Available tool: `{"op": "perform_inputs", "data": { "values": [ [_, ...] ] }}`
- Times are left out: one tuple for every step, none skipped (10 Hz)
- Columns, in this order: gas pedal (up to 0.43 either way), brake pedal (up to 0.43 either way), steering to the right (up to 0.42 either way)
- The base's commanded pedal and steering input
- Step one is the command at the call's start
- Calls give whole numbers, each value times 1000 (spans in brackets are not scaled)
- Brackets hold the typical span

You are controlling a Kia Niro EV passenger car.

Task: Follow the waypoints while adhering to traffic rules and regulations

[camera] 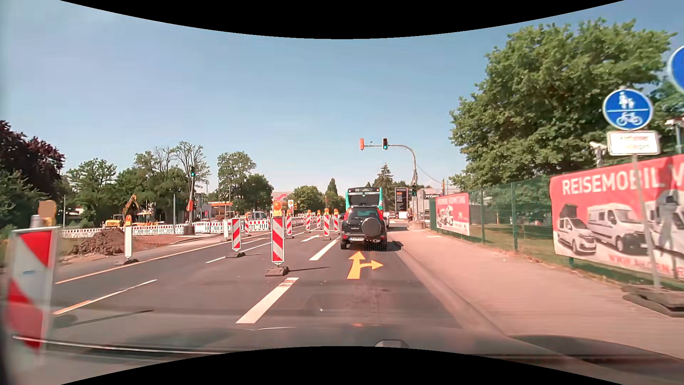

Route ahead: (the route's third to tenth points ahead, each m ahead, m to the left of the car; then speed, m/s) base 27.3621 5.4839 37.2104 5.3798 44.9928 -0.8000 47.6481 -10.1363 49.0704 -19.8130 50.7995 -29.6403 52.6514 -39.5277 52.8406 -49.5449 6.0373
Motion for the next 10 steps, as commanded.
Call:
{"op": "perform_inputs", "data": {
  "values": [
    [0, 0, -5],
    [0, 0, -5],
    [0, 0, -5],
    [0, 0, -4],
    [0, 0, -3],
    [0, 0, -3],
    [0, 0, -4],
    [0, 0, -4],
    [0, 0, -5],
    [0, 0, -5]
  ]
}}
